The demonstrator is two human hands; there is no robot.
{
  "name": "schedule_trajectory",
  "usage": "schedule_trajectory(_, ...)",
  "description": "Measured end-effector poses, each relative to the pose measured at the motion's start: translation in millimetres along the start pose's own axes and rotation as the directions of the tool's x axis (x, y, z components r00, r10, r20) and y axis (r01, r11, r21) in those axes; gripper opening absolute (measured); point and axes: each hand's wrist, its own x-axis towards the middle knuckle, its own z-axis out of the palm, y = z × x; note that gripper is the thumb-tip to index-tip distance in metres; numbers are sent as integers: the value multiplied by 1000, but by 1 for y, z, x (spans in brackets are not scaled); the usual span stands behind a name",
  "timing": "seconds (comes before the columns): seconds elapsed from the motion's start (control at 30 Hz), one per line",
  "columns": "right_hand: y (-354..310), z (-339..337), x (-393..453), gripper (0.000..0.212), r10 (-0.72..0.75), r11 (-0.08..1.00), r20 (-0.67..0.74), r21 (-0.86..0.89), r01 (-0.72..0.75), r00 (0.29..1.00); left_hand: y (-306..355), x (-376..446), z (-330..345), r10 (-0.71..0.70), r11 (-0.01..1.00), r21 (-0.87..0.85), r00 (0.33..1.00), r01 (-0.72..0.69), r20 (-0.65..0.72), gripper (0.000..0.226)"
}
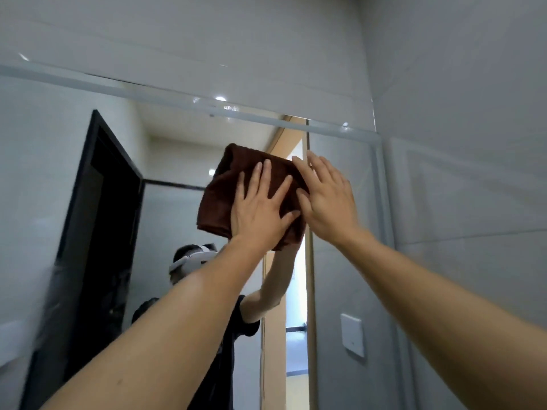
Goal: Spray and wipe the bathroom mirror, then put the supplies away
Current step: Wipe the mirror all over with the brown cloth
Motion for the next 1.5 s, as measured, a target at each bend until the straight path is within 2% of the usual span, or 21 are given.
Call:
schedule_trajectory(0.17,19,8,-18,50,41,999,-12,-18,-41,999,61,-28,26,147,989,22,988,-148,48,72)
schedule_trajectory(0.33,-9,25,-19,51,72,997,-67,42,-69,995,33,-39,22,78,997,1,997,-78,13,70)
schedule_trajectory(0.43,-54,36,-10,54,37,993,-102,117,-25,994,-20,-49,12,-16,1000,-16,999,15,-43,72)
schedule_trajectory(0.57,-129,50,11,54,-17,975,-139,218,48,990,-126,-74,-13,-144,989,19,985,146,-99,72)
schedule_trajectory(0.67,-195,57,24,53,-57,960,-167,262,100,984,-208,-105,-30,-243,962,100,964,254,-112,71)
schedule_trajectory(0.77,-259,61,33,56,-107,942,-183,297,158,977,-277,-143,-43,-358,923,108,927,370,-114,69)
schedule_trajectory(0.87,-306,66,33,57,-144,926,-157,328,189,977,-326,-180,-52,-429,890,116,896,442,-116,68)
schedule_trajectory(0.97,-334,76,22,57,-177,925,-117,319,206,977,-350,-207,-55,-439,883,126,891,452,-118,67)
schedule_trajectory(1.07,-337,85,5,57,-214,941,-55,257,221,975,-345,-218,-50,-490,859,95,861,503,-133,65)
schedule_trajectory(1.17,-318,90,-22,57,-204,952,5,234,198,979,-310,-222,-41,-617,777,21,768,629,-172,64)
schedule_trajectory(1.23,-297,91,-43,57,-181,963,25,209,172,983,-272,-225,-32,-653,750,-8,738,662,-168,64)
schedule_trajectory(1.27,-287,91,-53,57,-167,967,37,204,156,985,-250,-228,-27,-643,760,-14,749,650,-159,65)
schedule_trajectory(1.33,-268,90,-72,56,-135,967,49,223,121,990,-205,-234,-16,-566,822,-6,816,570,-119,67)
schedule_trajectory(1.43,-250,85,-100,55,-90,959,35,272,77,995,-153,-252,-1,-363,931,53,932,362,-8,70)
schedule_trajectory(1.5,-243,84,-119,55,-62,955,29,293,51,998,-144,-266,4,-248,968,62,967,244,58,71)
